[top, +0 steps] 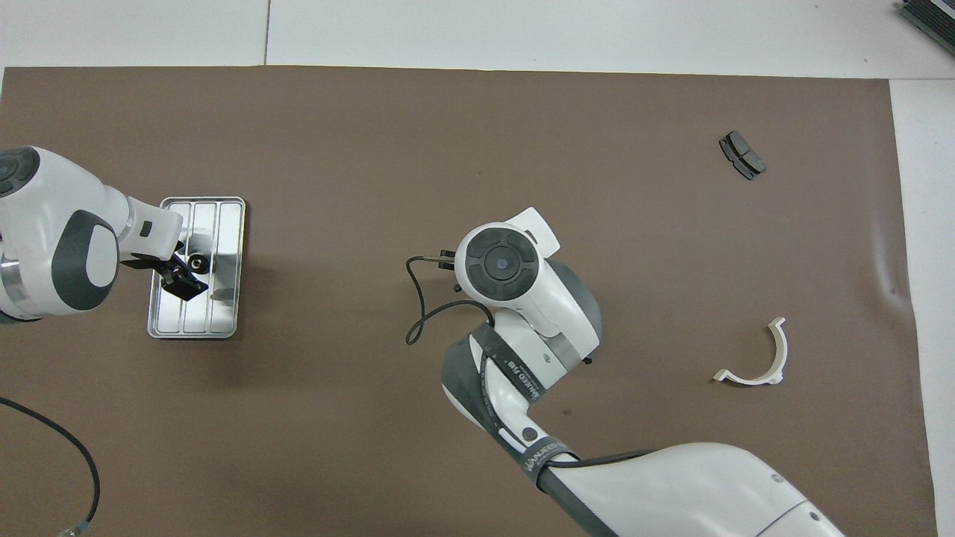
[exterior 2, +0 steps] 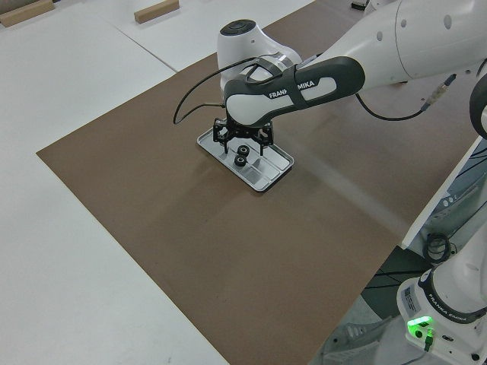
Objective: Place bearing gear from tray to pile
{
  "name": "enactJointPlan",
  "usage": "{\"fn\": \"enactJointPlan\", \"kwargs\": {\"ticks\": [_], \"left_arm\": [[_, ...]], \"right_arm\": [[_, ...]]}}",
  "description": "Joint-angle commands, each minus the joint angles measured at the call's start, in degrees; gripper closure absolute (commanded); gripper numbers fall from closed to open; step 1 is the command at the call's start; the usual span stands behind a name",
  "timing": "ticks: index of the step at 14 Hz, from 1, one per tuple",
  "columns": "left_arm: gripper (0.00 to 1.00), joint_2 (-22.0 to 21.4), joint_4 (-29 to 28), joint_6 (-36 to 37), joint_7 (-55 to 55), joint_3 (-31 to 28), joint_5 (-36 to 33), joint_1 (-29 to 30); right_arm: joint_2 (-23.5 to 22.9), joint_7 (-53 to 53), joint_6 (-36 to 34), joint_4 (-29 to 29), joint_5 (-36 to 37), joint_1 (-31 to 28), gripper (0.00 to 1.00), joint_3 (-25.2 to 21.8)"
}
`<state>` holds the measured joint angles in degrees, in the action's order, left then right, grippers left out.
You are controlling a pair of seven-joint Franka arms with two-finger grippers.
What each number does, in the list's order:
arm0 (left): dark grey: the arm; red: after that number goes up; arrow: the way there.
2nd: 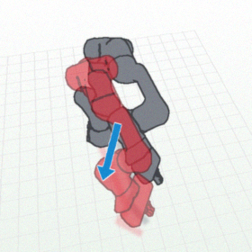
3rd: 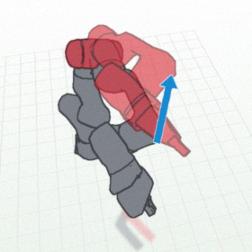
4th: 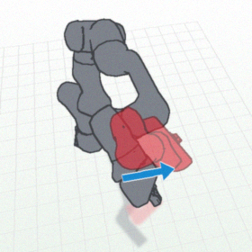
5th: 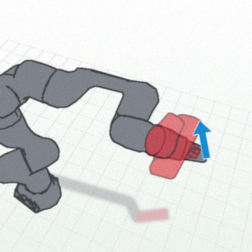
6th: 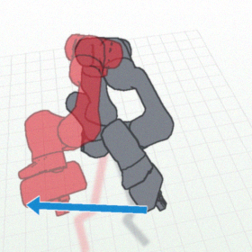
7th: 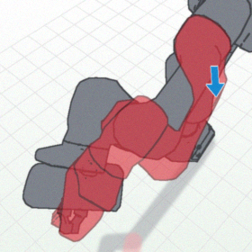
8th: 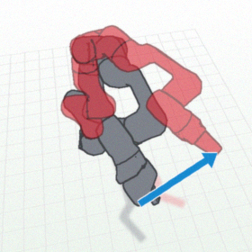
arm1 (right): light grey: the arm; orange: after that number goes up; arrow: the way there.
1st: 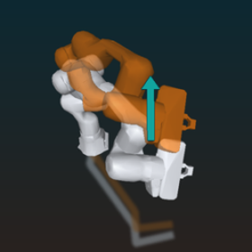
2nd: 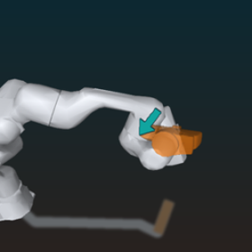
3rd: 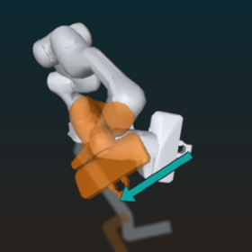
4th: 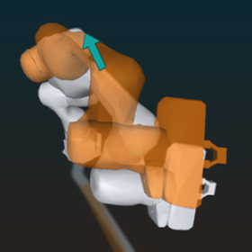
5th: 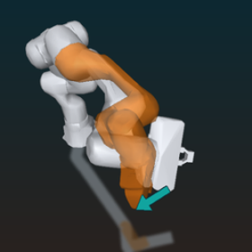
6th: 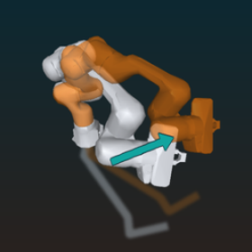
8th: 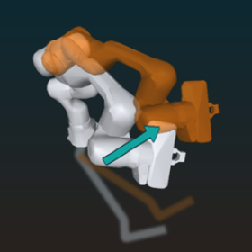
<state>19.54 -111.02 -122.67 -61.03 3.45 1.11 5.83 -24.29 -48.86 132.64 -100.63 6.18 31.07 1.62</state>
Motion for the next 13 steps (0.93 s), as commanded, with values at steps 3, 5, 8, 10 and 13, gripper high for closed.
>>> {"fn": "enactJointPlan", "kwargs": {"ticks": [3, 5, 8, 10, 13], "left_arm": [[0.13, -2.8, -3.2, -1.3, 0.1, -0.4, -0.6, -0.6], [0.19, -2.8, -3.3, -1.3, 0.4, -0.4, -0.7, -1.3], [0.32, -3.0, -3.7, -1.2, 0.4, -0.4, -0.6, -1.3], [0.39, -3.0, -3.8, -1.2, 0.4, -0.4, -0.6, -1.3], [0.42, -3.0, -3.9, -1.3, 0.3, -0.4, -0.6, -1.3]], "right_arm": [[6.7, 9.6, 0.8, -10.1, 1.5, -9.2, 1.00, 0.7], [6.9, 16.0, 2.3, -12.0, 1.4, -14.1, 1.00, 0.7], [6.6, 27.2, 2.8, -12.5, 0.9, -22.4, 1.00, 0.8], [6.0, 33.8, 2.9, -12.5, 0.5, -27.4, 1.00, 0.9], [5.2, 39.1, 2.9, -12.4, 0.5, -32.1, 1.00, 0.9]]}}
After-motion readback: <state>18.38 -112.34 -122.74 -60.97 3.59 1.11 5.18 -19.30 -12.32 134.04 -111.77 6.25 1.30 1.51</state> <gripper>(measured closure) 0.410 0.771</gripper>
